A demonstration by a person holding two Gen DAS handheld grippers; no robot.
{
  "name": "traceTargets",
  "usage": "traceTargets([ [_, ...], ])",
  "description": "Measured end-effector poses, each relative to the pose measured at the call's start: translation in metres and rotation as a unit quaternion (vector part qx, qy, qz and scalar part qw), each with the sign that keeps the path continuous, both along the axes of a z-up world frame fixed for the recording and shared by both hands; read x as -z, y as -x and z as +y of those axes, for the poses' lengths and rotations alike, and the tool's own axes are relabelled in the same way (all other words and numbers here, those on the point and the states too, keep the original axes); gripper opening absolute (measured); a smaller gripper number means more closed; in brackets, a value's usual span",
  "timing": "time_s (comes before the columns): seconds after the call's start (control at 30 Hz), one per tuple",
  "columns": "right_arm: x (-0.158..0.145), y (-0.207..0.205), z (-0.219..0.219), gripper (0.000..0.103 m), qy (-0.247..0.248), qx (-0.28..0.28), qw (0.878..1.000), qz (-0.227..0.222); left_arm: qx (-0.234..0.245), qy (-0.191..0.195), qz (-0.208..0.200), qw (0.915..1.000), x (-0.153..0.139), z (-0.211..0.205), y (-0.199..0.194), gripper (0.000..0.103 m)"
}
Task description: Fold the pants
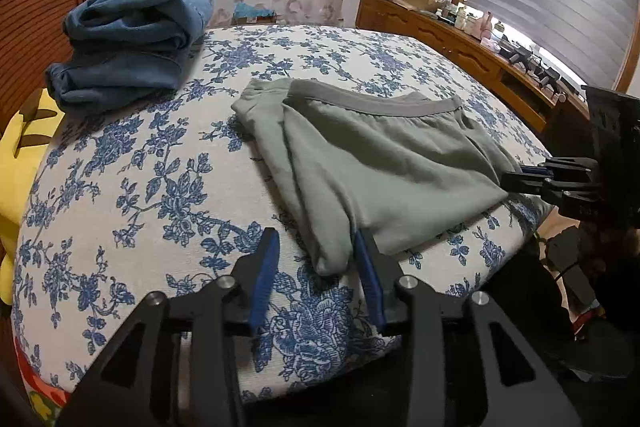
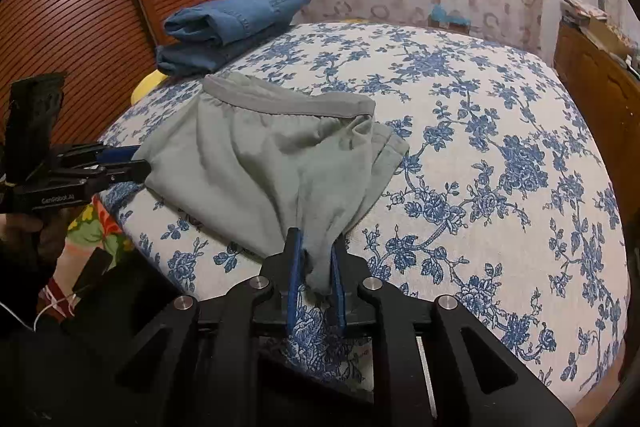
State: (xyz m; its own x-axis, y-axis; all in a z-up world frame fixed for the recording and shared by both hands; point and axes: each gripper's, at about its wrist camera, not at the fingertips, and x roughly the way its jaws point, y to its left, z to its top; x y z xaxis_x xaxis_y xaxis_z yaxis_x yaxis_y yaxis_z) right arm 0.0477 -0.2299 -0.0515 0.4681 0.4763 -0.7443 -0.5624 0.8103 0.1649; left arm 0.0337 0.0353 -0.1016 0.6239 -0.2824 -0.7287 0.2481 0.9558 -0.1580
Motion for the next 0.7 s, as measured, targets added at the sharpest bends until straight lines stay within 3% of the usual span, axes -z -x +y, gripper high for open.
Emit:
traceTargets([
  [0.37,-0.010,-0.004,-0.017,0.013,0.041,0.038,0.998,-0.028,0.001,-0.010,-0.002,0.9999,-0.005,-0.002,-0.001,0.039],
  [0.63,-0.019,-0.013,-0.020,0.013,0.014,0.049,0.998,-0.032,-0.007,-0.007,-0.014,0.9999,-0.014,0.002,-0.006,0.039],
  [0.67,-0.019,-0.014,-0.018,0.015,0.014,0.049,0.998,-0.034,-0.007,-0.007,-0.013,0.9999,-0.015,0.002,-0.008,0.039],
  [0.7,-0.020,-0.016,-0.015,0.022,0.015,0.049,0.998,-0.036,-0.006,-0.006,-0.010,0.9999,-0.015,0.002,-0.013,0.040],
])
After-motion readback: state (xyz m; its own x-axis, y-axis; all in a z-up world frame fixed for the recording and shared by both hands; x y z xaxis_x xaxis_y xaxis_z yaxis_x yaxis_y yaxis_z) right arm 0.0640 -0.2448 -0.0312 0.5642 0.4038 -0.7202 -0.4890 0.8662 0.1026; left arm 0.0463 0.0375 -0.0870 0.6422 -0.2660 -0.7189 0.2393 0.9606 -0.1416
